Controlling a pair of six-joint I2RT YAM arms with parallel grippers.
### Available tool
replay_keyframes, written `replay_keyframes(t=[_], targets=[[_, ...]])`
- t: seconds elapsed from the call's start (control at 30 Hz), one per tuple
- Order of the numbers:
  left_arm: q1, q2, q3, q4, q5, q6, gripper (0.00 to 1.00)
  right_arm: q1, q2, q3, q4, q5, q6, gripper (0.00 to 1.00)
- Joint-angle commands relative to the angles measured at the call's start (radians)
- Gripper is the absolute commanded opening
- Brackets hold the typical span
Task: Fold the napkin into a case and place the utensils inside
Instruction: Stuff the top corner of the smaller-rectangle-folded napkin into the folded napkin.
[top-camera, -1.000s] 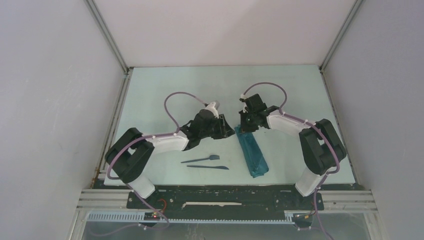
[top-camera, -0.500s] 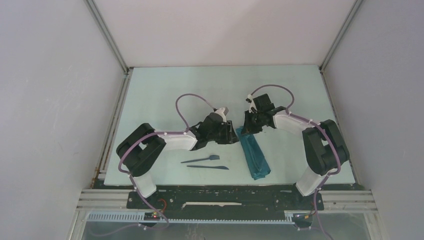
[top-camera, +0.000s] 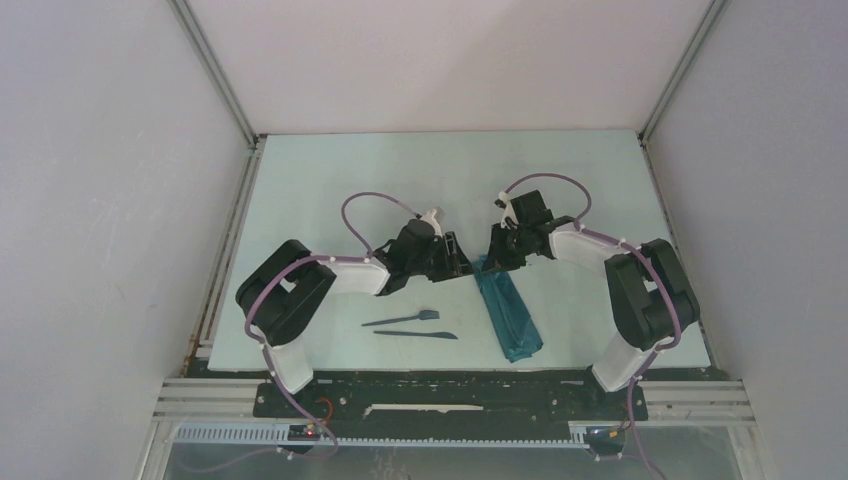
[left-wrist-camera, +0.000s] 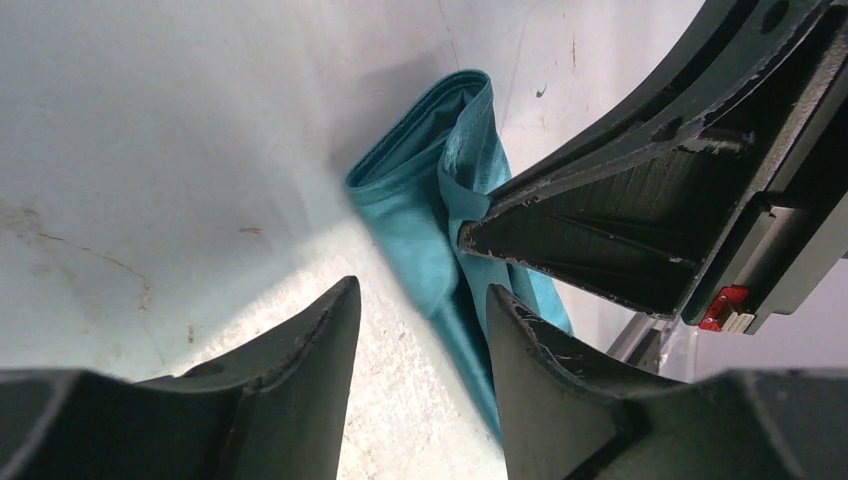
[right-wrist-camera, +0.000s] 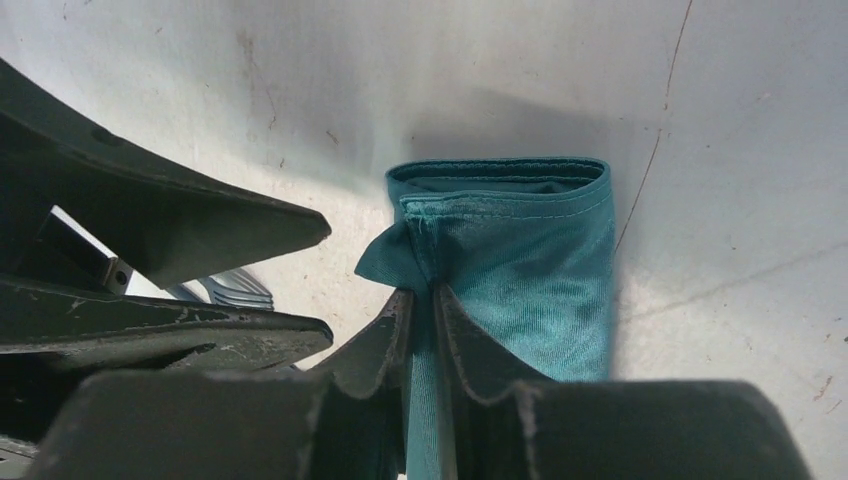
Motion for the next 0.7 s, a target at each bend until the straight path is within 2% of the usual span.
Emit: replay_keyframes(t=[0.0,0.17,0.27,0.3,0.47,0.67], targets=[[0.001,0.026,0.001,0.074,0.052,-0.056,0.56,-0.009,-0.028,-0.008,0.022,-0.015,0.006,0.23],[0.003,0.032,-0.001,0.082,0.057,-0.063,0.57,-0.014,-0.026,-0.013,0.026,-0.02,0.003,0.2],[0.003,0.035,-0.002,0.082,0.052,-0.067,0.56,-0.013,-0.022,-0.013,0.029,-0.018,0.002,0.02],[0.003,0.035,-0.002,0.08,0.048,-0.069,0.54,-0.014,-0.021,-0.014,0.028,-0.018,0.002,0.0],[-0.009,0.019,0.016,0.028,0.012,-0.014,0.52,-0.02,-0.05,-0.025,0.013,-0.002,0.023,0.0],[-0.088,-0.016,0.099,-0.159,-0.192,0.185,0.44,-0.07,-0.106,-0.066,0.015,-0.06,0.083,0.0]])
